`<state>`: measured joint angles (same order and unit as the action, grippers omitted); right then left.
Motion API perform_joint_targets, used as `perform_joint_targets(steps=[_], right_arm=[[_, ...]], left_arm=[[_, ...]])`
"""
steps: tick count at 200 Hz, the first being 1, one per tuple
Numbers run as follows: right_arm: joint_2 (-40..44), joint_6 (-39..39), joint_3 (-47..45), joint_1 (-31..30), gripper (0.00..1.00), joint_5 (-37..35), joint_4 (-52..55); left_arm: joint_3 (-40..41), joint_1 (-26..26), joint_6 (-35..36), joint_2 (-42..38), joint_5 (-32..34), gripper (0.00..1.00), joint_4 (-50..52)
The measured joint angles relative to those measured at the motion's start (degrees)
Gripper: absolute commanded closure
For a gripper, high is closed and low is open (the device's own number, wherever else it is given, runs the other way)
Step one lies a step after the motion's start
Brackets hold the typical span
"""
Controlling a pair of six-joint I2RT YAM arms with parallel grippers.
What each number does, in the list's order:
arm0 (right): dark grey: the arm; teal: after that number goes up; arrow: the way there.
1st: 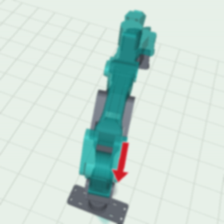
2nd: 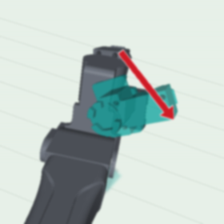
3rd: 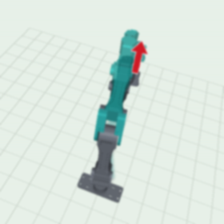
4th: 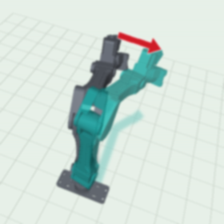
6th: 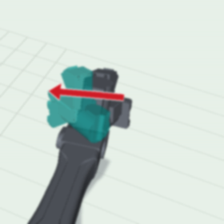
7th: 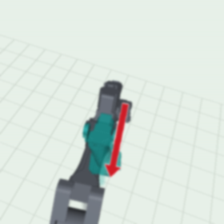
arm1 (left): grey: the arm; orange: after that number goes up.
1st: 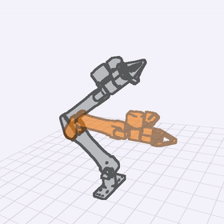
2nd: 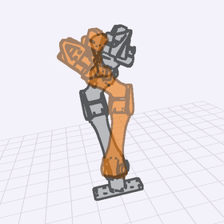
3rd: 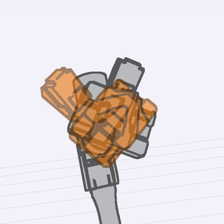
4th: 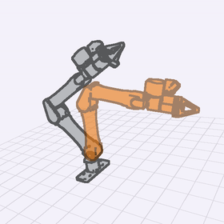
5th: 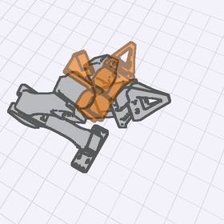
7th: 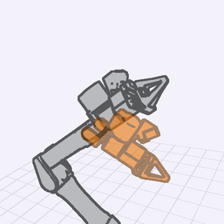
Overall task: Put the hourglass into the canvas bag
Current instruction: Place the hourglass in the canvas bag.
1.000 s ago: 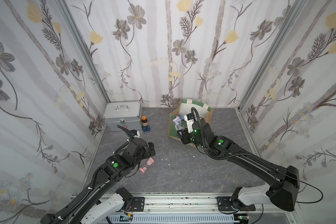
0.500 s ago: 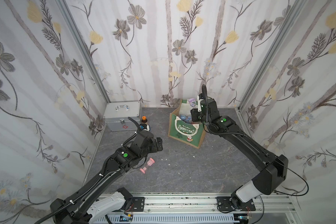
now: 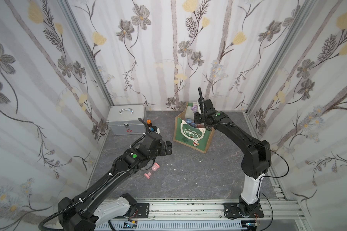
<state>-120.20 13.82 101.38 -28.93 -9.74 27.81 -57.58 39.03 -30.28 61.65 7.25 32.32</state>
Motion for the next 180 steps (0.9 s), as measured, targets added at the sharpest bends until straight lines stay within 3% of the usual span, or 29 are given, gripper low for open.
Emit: perform_joint_targets(steps=[34, 90, 180], right_arm=[[-3.2, -0.5, 0.2, 0.1, 0.65, 0.5, 1.1], [-0.5, -1.5, 0.2, 0.1, 0.34, 0.0, 1.6], [14.4, -2.7, -0.5, -4.6, 0.2, 2.6, -0.1]], left_arm=[[0.8, 0.0, 0.3, -0.4, 0.0, 0.0, -0.4], [1.8, -0.1, 0.5, -1.4, 0.2, 0.0, -0.4], [2.4, -0.4, 0.7, -2.9, 1.0, 0.0, 0.4]])
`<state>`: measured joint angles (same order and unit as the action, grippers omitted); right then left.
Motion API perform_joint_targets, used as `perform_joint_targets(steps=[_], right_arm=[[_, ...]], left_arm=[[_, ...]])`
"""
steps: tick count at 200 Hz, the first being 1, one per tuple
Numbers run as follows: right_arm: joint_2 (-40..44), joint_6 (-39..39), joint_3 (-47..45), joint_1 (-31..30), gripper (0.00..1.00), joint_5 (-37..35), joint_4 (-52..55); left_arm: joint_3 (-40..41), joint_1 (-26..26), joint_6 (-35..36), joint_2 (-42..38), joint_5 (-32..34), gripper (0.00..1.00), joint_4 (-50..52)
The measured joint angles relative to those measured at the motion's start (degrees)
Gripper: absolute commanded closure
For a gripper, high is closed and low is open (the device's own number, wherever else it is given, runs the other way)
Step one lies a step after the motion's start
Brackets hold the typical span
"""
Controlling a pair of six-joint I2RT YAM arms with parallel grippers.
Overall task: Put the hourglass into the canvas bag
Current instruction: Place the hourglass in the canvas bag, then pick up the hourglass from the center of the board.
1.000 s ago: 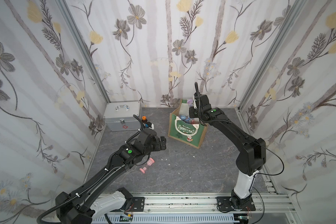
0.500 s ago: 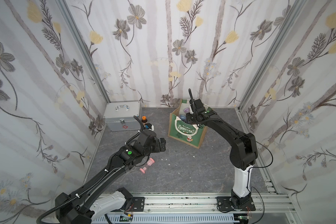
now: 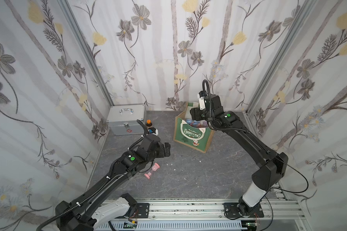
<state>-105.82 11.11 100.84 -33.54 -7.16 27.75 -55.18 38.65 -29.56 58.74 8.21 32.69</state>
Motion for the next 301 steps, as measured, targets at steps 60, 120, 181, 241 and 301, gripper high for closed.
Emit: perform_joint_targets(steps=[60, 120, 181, 241, 301], right_arm=[[11.2, 2.1, -11.4, -6.9, 0.12, 2.9, -4.3], [20.4, 6.8, -32.0, -17.3, 0.07, 5.7, -14.7], [18.6, 11.4, -45.1, -23.5, 0.02, 10.5, -25.6], [17.2, 15.7, -54.2, -24.3, 0.0, 15.5, -36.6], [16.3, 17.3, -57.3, -24.4, 0.0, 16.1, -40.4]], left_arm=[[5.0, -1.5, -1.9, -3.4, 1.2, 0.0, 2.3], [11.5, -7.2, -5.5, -3.7, -2.3, 0.0, 4.0], [17.9, -7.9, -10.5, -1.2, -4.4, 0.0, 3.7], [19.7, -7.1, -11.8, 3.1, -5.6, 0.0, 3.4], [17.8, 0.3, -12.6, 8.2, -2.4, 0.0, 4.5]])
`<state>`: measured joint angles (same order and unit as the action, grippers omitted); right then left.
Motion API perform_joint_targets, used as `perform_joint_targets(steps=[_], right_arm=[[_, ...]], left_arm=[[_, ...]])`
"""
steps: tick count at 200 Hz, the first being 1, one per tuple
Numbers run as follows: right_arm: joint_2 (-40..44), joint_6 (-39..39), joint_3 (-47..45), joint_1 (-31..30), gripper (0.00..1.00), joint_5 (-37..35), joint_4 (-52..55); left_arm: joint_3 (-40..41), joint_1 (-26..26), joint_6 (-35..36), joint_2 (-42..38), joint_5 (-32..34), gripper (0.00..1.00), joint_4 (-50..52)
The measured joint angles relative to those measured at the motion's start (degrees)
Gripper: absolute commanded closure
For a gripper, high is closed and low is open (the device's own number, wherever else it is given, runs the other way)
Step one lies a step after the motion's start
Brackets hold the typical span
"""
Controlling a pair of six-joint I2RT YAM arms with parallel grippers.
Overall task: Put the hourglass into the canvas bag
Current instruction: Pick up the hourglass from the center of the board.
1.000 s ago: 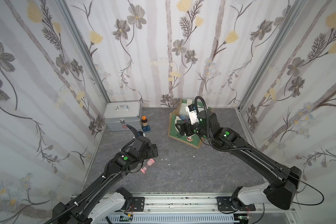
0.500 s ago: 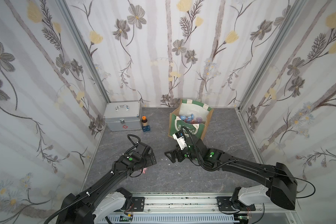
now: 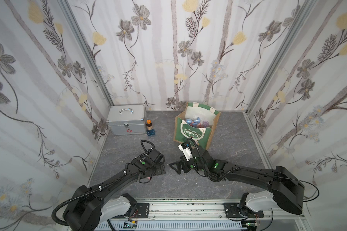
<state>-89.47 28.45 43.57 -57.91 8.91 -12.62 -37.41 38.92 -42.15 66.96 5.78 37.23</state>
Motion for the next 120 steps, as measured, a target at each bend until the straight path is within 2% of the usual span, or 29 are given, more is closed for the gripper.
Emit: perform_joint_targets(steps=[34, 88, 120], right_arm=[[-0.3, 0.4, -0.4, 0.0, 0.0, 0.0, -0.6], [0.4, 0.5, -3.1, 0.1, 0.0, -0.3, -1.2], [0.5, 0.5, -3.2, 0.3, 0.0, -0.7, -1.2]], left_arm=[[-0.4, 2.5, -0.7, 3.1, 2.0, 0.02, 2.1], [1.2, 2.9, -1.8, 4.7, 2.0, 0.23, 1.5], [2.3, 3.5, -2.5, 6.2, -0.2, 0.31, 0.9]])
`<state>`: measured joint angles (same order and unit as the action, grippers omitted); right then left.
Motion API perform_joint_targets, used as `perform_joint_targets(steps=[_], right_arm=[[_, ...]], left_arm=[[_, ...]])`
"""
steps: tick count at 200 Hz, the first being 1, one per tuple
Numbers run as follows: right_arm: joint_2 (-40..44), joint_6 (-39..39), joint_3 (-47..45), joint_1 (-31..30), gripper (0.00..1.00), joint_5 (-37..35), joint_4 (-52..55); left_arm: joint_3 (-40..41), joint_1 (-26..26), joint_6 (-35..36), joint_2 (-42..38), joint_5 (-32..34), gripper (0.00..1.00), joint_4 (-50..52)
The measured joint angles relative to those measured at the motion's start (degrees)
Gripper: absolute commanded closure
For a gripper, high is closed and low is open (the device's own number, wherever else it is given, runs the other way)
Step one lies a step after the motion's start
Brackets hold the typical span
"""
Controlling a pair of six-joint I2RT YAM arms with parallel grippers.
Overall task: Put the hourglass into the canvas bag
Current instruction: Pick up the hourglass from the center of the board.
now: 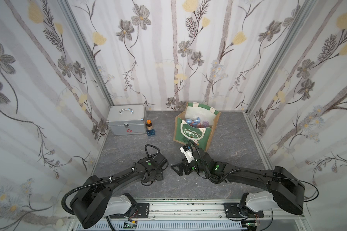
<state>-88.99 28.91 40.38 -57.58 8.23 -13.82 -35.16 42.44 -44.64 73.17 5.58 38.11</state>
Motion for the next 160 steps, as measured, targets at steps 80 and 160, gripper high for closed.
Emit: perform_joint_targets(steps=[80, 160], right_arm=[[-0.2, 0.0, 0.0, 0.8, 0.0, -0.4, 0.1], [3.1, 0.5, -1.2, 2.5, 0.0, -1.0, 0.2]], left_arm=[[0.6, 2.1, -0.9, 2.7, -1.5, 0.47, -1.3], [0.2, 2.5, -0.8, 1.3, -3.7, 0.66, -1.6]])
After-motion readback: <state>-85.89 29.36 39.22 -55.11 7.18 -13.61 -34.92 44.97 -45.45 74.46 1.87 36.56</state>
